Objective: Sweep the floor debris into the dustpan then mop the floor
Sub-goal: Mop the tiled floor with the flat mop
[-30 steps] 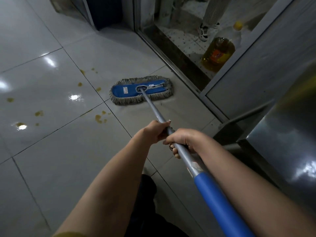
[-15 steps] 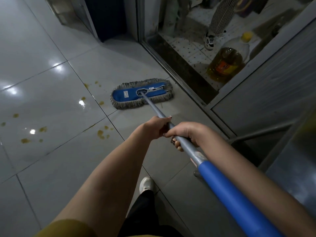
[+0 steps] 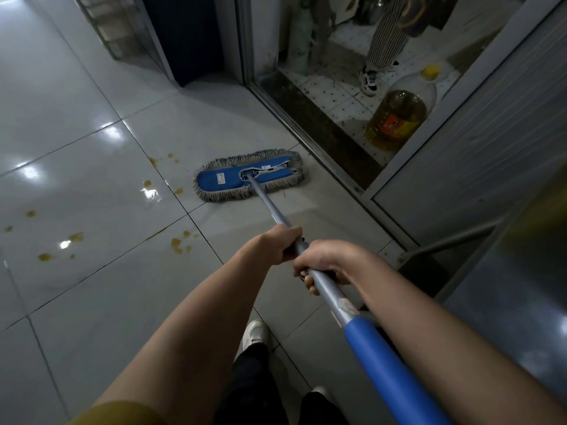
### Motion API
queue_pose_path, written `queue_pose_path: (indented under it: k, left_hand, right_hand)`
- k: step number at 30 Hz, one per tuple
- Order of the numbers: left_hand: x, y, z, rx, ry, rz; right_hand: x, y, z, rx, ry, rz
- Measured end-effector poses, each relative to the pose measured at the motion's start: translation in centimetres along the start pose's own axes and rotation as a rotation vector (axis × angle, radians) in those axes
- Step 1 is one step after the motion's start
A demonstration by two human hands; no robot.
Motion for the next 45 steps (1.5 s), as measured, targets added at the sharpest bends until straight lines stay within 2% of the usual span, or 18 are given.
queue_pose_path:
  k: [6, 12, 16, 23, 29, 33, 45]
  left_hand:
    - [2.7, -3.6, -2.2, -0.070, 0.084, -0.046]
    - [4.9, -10.9, -4.8, 0.029, 0.103, -0.061]
    - [6.7, -15.2, -5.8, 0.176, 0.064, -0.082]
    - [10.3, -21.1, -5.2, 0.300, -0.025, -0.078]
    - [13.6, -26.9, -3.3, 0.332, -0.105, -0.058]
    - [14.9, -30.1, -4.0, 0.359, -0.176, -0.015]
    - [19.8, -39.7, -11.0, 0.269, -0.214, 0.075]
  right_hand:
    - [2.6, 4.1, -1.3, 0.014, -0.042, 0.069]
    - [4.1, 10.9, -4.4, 0.055, -0.078, 0.059]
    - [4.6, 14.4, -6.6, 0.051, -0.078, 0.057]
    - [4.6, 18.8, -12.1, -0.024, -0.068, 0.082]
    - [4.7, 22.2, -18.7, -0.110, -0.097, 0.095]
    - [5.7, 24.6, -20.6, -0.106, -0.094, 0.097]
    - [11.5, 35.6, -22.9, 0.004, -0.127, 0.053]
Point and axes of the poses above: each hand's wrist, its own x-axis away from the middle knuckle, its own z-axis out of the back of the hand, y = z × x, the point moved 8 cm from there along -x, towards the middle knuckle, and after that the axes turned 12 degrees about -y, right-handed, at the moved point
